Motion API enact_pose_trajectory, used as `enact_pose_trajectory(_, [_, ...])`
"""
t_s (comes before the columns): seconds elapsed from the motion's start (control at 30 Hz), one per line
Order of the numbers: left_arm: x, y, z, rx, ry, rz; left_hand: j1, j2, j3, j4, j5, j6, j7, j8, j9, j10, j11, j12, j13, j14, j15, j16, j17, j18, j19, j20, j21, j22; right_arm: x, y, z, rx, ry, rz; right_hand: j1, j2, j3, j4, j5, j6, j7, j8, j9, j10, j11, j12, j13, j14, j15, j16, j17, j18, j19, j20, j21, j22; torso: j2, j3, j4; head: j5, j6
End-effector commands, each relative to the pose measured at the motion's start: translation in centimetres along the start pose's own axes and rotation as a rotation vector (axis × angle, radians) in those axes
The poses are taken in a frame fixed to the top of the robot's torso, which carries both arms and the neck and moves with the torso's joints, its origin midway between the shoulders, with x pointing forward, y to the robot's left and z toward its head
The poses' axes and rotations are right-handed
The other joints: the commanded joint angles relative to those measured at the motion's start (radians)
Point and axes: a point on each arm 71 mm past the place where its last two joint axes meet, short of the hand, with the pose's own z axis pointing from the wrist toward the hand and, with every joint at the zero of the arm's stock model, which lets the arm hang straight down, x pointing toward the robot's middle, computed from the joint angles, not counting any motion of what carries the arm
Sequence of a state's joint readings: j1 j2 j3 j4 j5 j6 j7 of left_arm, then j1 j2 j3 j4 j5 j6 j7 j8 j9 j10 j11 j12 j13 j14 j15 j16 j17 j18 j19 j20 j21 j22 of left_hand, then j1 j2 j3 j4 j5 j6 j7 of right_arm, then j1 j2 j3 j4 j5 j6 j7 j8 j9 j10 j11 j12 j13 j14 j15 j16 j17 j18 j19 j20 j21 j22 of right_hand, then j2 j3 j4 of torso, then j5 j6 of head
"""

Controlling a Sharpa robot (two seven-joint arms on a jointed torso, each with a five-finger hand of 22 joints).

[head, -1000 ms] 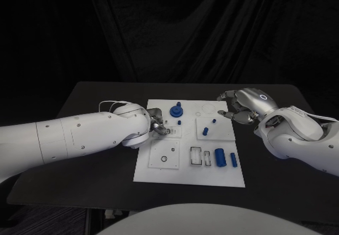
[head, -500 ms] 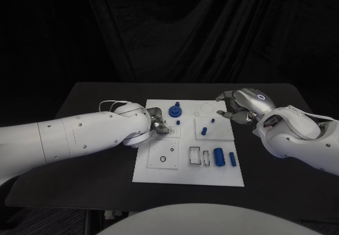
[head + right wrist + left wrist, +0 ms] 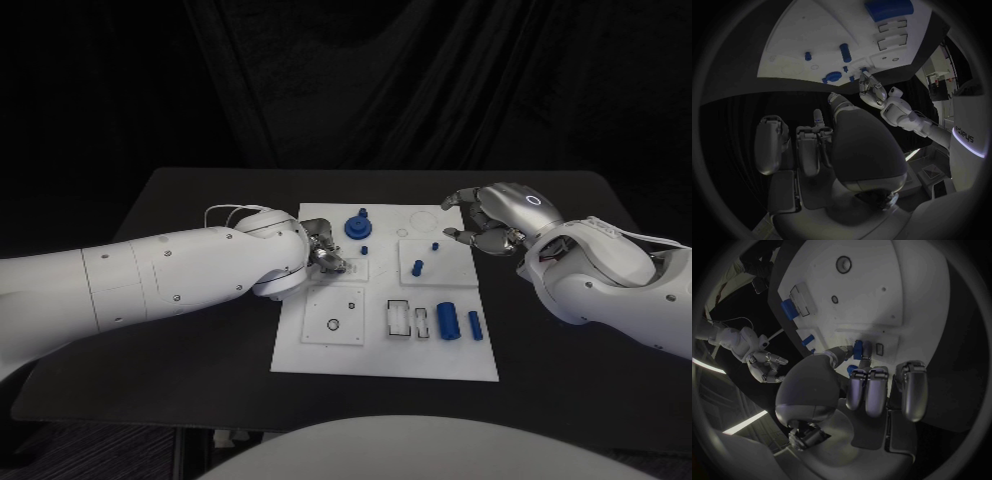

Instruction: Assemble the parts on the task board

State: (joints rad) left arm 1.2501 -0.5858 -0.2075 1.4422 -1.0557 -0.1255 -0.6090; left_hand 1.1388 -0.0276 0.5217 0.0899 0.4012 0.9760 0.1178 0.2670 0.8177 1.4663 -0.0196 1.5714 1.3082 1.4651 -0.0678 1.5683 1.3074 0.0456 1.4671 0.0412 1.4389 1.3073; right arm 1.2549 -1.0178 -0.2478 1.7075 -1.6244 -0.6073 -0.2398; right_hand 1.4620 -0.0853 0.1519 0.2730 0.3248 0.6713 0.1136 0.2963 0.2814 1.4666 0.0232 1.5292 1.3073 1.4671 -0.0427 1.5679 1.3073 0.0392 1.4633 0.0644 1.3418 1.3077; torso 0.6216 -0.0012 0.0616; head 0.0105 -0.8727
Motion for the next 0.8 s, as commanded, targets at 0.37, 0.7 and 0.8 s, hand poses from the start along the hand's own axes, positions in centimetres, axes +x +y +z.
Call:
enact_pose_trajectory(0.37, [0.85,0.0,0.11,0.02,0.012,-0.014,-0.003,0.011,-0.005,0.008,-0.013,0.076,-0.075,-0.005,0.003,0.105,-0.009,-0.001,0.263,0.106,-0.009,0.003,0.263,-0.009,0.03,-0.006,-0.012,0.213,0.3,-0.21,-0.09,0.026,0.022,-0.003,0.012,-0.001,0.009,-0.001,0.008,0.006,0.005,0.004,-0.004,0.056,-0.007,-0.008,0.206,0.104,-0.004,0.003,0.263,0.017,-0.007,-0.001,-0.011,0.187,-0.002,-0.0015,0.002,-0.001,0.0])
enact_pose_trajectory(0.7, [1.08,0.07,0.13,0.021,0.034,-0.001,-0.02,0.017,-0.035,0.028,-0.074,0.074,-0.075,-0.014,0.013,0.105,-0.009,-0.001,0.263,0.106,-0.008,0.003,0.263,-0.008,0.025,-0.005,-0.021,0.212,0.35,-0.23,-0.09,0.03,0.025,-0.001,0.013,-0.001,0.01,-0.002,0.008,0.006,0.005,0.005,-0.004,0.055,-0.006,-0.009,0.205,0.104,-0.004,0.003,0.263,0.018,-0.009,-0.001,-0.014,0.186,-0.002,0.0,0.0023,-0.001,0.0])
enact_pose_trajectory(0.8, [1.06,0.06,0.16,0.024,0.032,-0.003,-0.02,0.017,-0.036,0.028,-0.075,0.074,-0.075,-0.014,0.013,0.105,-0.009,-0.001,0.263,0.106,-0.008,0.003,0.263,-0.008,0.025,-0.005,-0.022,0.212,0.37,-0.22,-0.09,0.031,0.026,0.001,0.013,-0.001,0.01,-0.002,0.008,0.006,0.005,0.005,-0.004,0.055,-0.006,-0.009,0.205,0.104,-0.004,0.003,0.263,0.018,-0.009,-0.001,-0.014,0.186,-0.002,0.0001,0.0019,-0.002,0.0])
